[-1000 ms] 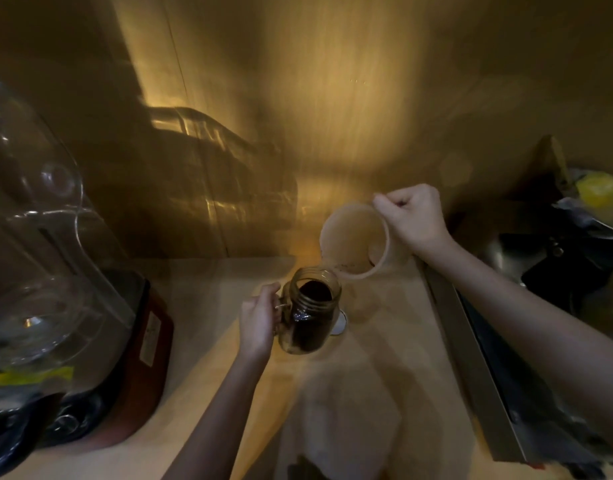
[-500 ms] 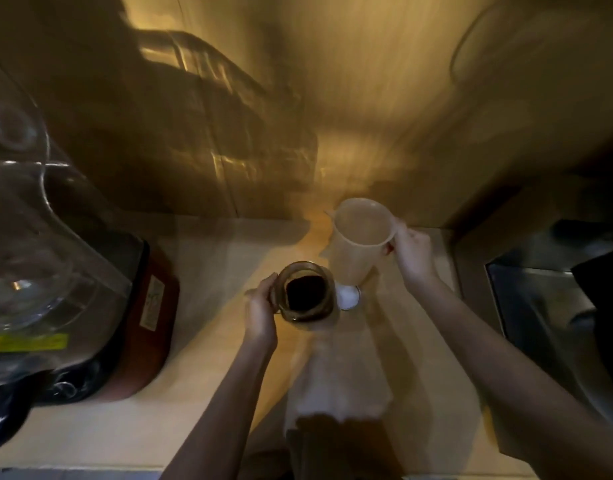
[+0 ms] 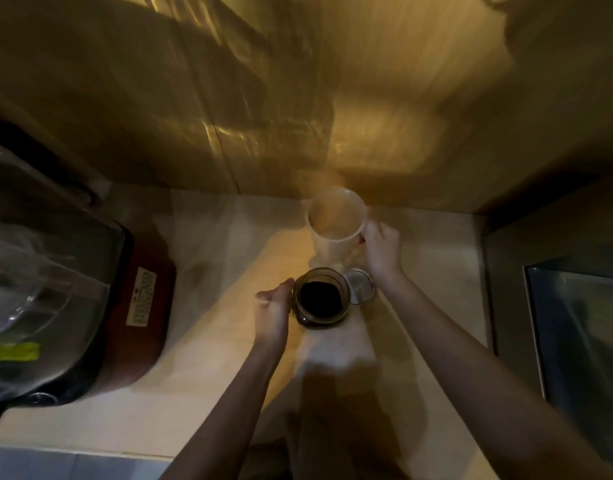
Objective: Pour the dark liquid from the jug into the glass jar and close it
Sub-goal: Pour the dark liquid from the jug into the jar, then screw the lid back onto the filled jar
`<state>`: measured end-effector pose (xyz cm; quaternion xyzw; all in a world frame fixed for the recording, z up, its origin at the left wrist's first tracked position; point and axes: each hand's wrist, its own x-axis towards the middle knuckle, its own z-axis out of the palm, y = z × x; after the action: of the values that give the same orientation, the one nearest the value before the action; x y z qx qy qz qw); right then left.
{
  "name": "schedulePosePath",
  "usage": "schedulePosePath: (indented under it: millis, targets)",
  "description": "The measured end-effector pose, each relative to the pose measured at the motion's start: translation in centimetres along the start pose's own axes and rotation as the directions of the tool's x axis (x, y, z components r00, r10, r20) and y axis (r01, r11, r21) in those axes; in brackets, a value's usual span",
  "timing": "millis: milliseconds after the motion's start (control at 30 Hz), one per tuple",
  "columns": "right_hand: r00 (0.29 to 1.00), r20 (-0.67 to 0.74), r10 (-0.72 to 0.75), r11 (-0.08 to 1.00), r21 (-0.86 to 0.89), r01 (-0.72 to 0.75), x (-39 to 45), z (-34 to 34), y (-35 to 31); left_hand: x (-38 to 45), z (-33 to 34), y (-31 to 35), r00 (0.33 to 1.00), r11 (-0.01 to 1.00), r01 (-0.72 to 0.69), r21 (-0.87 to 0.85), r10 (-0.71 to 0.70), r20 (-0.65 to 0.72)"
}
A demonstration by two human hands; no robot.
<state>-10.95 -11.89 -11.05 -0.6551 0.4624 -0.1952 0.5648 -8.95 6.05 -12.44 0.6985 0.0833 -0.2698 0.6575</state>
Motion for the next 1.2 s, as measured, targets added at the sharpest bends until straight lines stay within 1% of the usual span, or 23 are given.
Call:
schedulePosePath:
  millis: [100, 233, 300, 400, 467, 533, 600, 633, 667, 700, 733, 767, 833, 867, 933, 1000, 1067, 1133, 1200]
  targets:
    - [1.0, 0.0, 0.013, 1.0, -0.011, -0.013, 0.1, 0.4, 0.5, 0.2, -0.1, -1.0, 1.0, 1.0, 0.012, 0.028, -0.012, -0.001]
    - [1.0, 0.005, 0.025, 0.999, -0.028, -0.025, -0.1, 0.7, 0.9, 0.7, -0.6, -2.0, 0.998, 0.999, -0.024, 0.046, 0.021, 0.057]
    - [1.0, 0.006, 0.03, 0.999, -0.034, -0.03, -0.2, 0.8, 1.0, 0.8, -0.7, -2.4, 0.997, 0.999, -0.018, 0.049, 0.014, 0.071]
    - [1.0, -0.008, 0.001, 0.994, -0.11, -0.002, -0.4, 0.8, 1.3, 1.0, -0.6, -3.0, 0.999, 0.998, 0.016, 0.061, -0.019, 0.042]
    - [1.0, 0.016, -0.001, 0.988, -0.154, 0.003, -0.3, 0.6, 1.2, 1.1, -0.6, -3.4, 0.999, 0.998, 0.029, 0.062, -0.031, 0.033]
    - [0.999, 0.031, 0.034, 0.992, -0.126, -0.03, -0.2, 0.4, 1.3, 1.0, -0.6, -3.7, 0.999, 0.998, 0.032, 0.052, -0.033, 0.036]
    - [0.992, -0.047, 0.119, 0.992, -0.03, -0.12, -0.4, -0.1, 2.0, 0.8, -0.6, -3.8, 0.999, 0.998, 0.039, 0.04, -0.04, 0.032]
    - [0.987, -0.1, 0.129, 0.992, -0.001, -0.129, -0.8, -0.5, 2.6, 0.7, -0.6, -3.8, 0.999, 0.998, 0.045, 0.038, -0.046, 0.026]
    - [0.986, -0.127, 0.109, 0.993, -0.026, -0.113, -1.3, -0.9, 3.3, 0.6, -0.6, -3.8, 0.999, 0.998, 0.046, 0.041, -0.047, 0.017]
    - [0.991, -0.104, 0.083, 0.991, -0.096, -0.094, -1.7, -1.3, 4.1, 0.6, -0.8, -3.9, 0.999, 0.998, 0.043, 0.05, -0.044, 0.007]
    - [0.996, -0.033, 0.081, 0.982, -0.169, -0.085, -2.0, -1.7, 5.1, 0.5, -1.0, -4.0, 0.999, 0.997, 0.036, 0.07, -0.036, 0.0]
    - [0.992, 0.06, 0.109, 0.968, -0.232, -0.092, -2.4, -1.9, 5.8, 0.4, -1.2, -4.0, 1.0, 0.995, 0.028, 0.093, -0.028, -0.003]
    - [0.96, 0.22, 0.173, 0.933, -0.35, -0.088, -3.1, -2.2, 7.0, 0.2, -1.4, -4.0, 1.0, 0.991, 0.017, 0.134, -0.018, 0.006]
    - [0.952, 0.258, 0.166, 0.907, -0.418, -0.045, -3.3, -2.3, 7.4, 0.1, -1.3, -4.0, 1.0, 0.988, 0.015, 0.156, -0.016, 0.01]
    - [0.943, 0.318, 0.101, 0.839, -0.536, 0.091, -3.8, -2.3, 8.2, 0.0, -1.3, -3.8, 1.0, 0.978, 0.004, 0.211, -0.006, 0.013]
    - [0.932, 0.359, 0.044, 0.765, -0.612, 0.2, -4.0, -2.2, 8.6, 0.1, -1.4, -3.5, 1.0, 0.962, -0.007, 0.274, -0.002, 0.031]
    - [0.93, 0.367, 0.016, 0.72, -0.65, 0.244, -3.9, -2.2, 8.8, 0.2, -1.6, -3.2, 0.999, 0.94, -0.024, 0.342, 0.009, 0.047]
    - [0.925, 0.381, 0.009, 0.706, -0.658, 0.264, -4.0, -2.4, 8.7, -0.2, -1.7, -2.8, 0.994, 0.906, -0.101, 0.411, 0.08, 0.069]
    - [0.919, 0.395, 0.008, 0.694, -0.664, 0.28, -4.4, -3.0, 8.2, -0.9, -1.6, -2.3, 0.981, 0.848, -0.193, 0.493, 0.165, 0.1]
